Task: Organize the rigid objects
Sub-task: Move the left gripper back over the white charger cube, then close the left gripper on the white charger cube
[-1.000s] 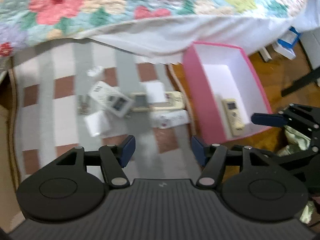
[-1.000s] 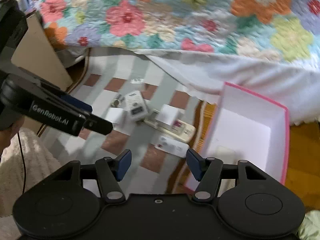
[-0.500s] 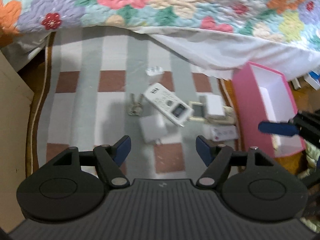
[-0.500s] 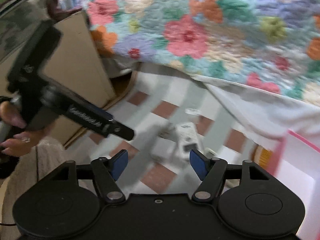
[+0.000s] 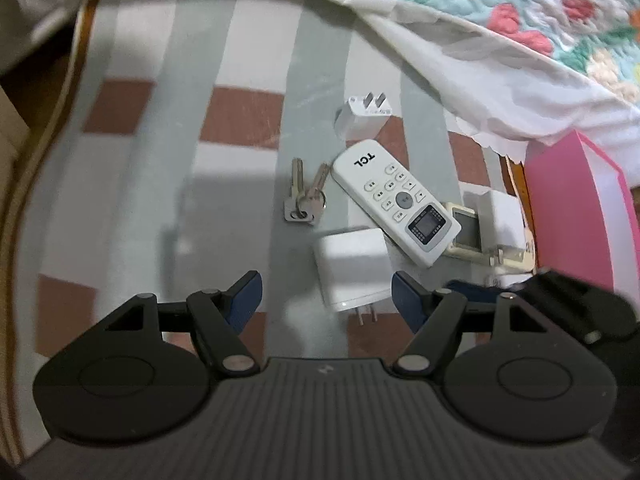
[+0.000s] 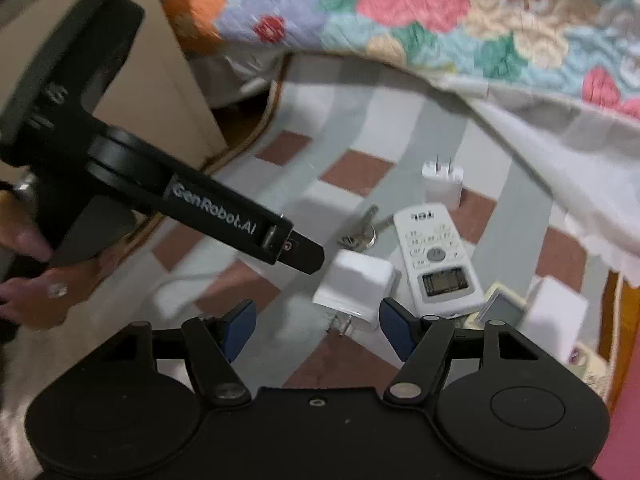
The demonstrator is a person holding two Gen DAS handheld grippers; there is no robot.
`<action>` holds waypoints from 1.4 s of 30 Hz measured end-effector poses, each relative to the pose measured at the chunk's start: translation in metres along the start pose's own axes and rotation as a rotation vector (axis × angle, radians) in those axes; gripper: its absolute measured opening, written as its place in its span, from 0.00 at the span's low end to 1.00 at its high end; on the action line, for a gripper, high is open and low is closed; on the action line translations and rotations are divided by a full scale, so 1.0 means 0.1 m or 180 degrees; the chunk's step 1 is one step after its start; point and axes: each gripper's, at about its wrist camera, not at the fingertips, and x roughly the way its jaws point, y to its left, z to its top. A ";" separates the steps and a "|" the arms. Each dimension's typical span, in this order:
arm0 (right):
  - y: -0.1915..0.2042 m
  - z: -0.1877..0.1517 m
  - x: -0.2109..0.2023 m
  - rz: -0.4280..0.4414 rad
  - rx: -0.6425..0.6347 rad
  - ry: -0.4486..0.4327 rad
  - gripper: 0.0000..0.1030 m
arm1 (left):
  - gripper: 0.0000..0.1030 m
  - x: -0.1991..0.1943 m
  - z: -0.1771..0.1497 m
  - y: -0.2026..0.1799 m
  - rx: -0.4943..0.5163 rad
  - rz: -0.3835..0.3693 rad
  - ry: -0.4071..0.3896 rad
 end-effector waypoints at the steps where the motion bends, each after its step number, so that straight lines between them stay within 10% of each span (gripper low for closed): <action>1: 0.01 -0.02 0.09 -0.0041 0.0011 0.0004 0.71 | 0.68 0.05 0.00 0.02 -0.0048 -0.0062 0.0005; 8: 0.12 -0.20 0.42 -0.0387 -0.0123 -0.0122 0.72 | 0.64 0.33 -0.02 0.17 -0.0305 -0.0336 0.0001; 18: 0.07 -0.25 0.76 -0.0707 0.0061 -0.0212 0.79 | 0.32 0.51 -0.12 0.18 -0.0482 -0.0642 0.0190; 25: 0.05 -0.27 0.75 -0.0659 -0.0049 -0.0218 0.77 | 0.32 0.52 -0.18 0.11 -0.0509 -0.0662 0.0168; 28: 0.08 -0.31 0.69 -0.0730 -0.0151 -0.0176 0.58 | 0.40 0.48 -0.19 0.15 -0.0643 -0.0632 0.0159; 42: -0.14 -0.44 0.33 -0.0280 0.0519 -0.0129 0.59 | 0.48 0.44 -0.40 -0.01 -0.0671 -0.0586 0.0265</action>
